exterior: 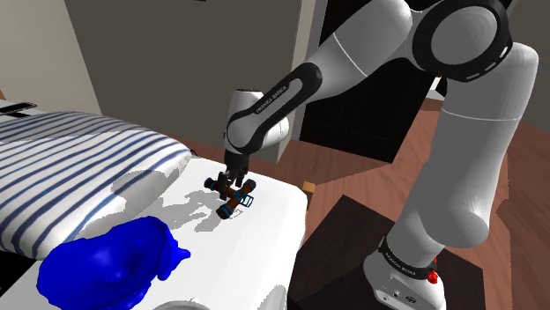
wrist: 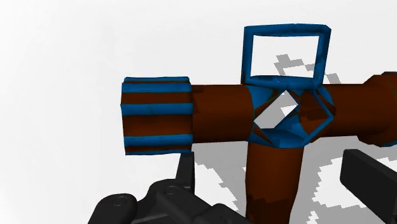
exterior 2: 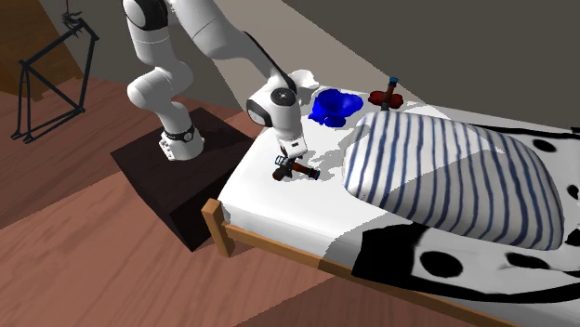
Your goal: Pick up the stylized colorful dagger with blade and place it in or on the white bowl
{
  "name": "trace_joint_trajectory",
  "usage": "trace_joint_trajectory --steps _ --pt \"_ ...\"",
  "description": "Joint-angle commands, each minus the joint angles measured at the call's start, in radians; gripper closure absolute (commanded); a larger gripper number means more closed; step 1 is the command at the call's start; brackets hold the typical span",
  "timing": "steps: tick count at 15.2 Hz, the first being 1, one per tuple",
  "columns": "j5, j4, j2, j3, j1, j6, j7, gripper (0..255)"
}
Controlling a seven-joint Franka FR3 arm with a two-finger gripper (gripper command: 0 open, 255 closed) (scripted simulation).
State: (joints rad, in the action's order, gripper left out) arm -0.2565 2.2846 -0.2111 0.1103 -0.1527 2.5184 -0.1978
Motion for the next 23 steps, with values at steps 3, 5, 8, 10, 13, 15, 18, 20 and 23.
trace_joint_trajectory --steps 3,5,8,10,13,15,18,20,23 --pt "0.000 -0.001 -0.005 0.001 -0.001 0.005 0.001 0" --pt "0.000 -0.001 -0.005 0.001 -0.001 0.005 0.001 0" --pt "0.000 -0.001 -0.005 0.001 -0.001 0.005 0.001 255" --pt "0.000 -0.001 -0.005 0.001 -0.001 0.005 0.001 255" --pt "0.000 -0.001 -0.005 0.001 -0.001 0.005 0.001 255" --pt "0.000 -0.001 -0.005 0.001 -0.001 0.005 0.001 255" --pt "0.004 -0.003 0.017 -0.001 -0.001 -0.019 0.007 255" --pt "0.008 -0.007 0.038 -0.002 -0.001 -0.044 0.013 255" --pt "0.013 -0.015 0.068 -0.003 0.000 -0.081 0.022 255"
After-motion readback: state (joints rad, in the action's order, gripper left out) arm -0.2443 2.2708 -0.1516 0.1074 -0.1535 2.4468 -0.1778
